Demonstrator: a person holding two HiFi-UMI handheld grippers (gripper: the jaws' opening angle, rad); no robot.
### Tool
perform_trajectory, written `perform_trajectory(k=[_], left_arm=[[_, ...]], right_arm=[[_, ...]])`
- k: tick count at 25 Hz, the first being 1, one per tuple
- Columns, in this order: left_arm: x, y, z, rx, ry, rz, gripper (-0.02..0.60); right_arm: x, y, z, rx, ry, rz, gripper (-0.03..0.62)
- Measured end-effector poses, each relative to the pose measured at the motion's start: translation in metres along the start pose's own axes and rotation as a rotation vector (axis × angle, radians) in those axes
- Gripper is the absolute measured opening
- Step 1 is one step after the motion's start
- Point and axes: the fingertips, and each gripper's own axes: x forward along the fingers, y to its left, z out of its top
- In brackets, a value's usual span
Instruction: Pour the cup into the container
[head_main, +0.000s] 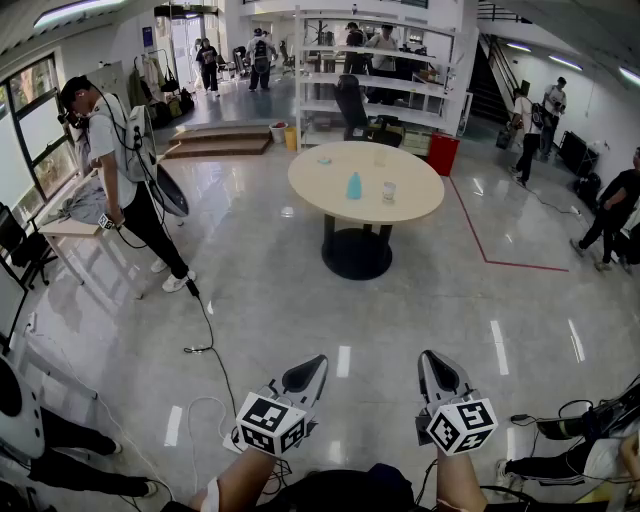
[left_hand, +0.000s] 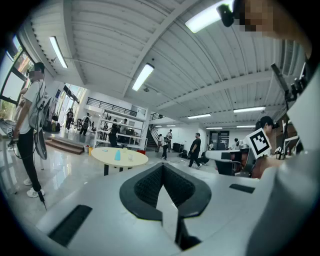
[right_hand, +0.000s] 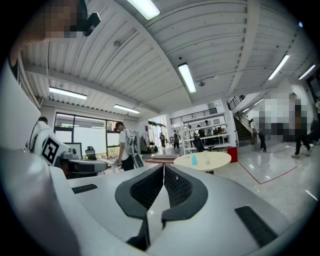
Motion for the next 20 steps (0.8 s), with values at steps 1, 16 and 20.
perform_trajectory(k=[1,16,20], left_arm=[[0.005,0.002,-0.002,-0.009,0.001,0.0,-0.009],[0.139,0.051,0.02,0.011,0.013,0.0,-0.009],[0.202,0.07,0.038,0.034,0.001,0.026,-0.009]], right_arm=[[0.002,-0.004,-0.002,0.003,0.005,-0.005,0.006],[0.111,-0.098,0.007,0.02,0.003,0.012,0.006],[0.159,-0.148,0.026,0.015,-0.021,0.048,0.006]])
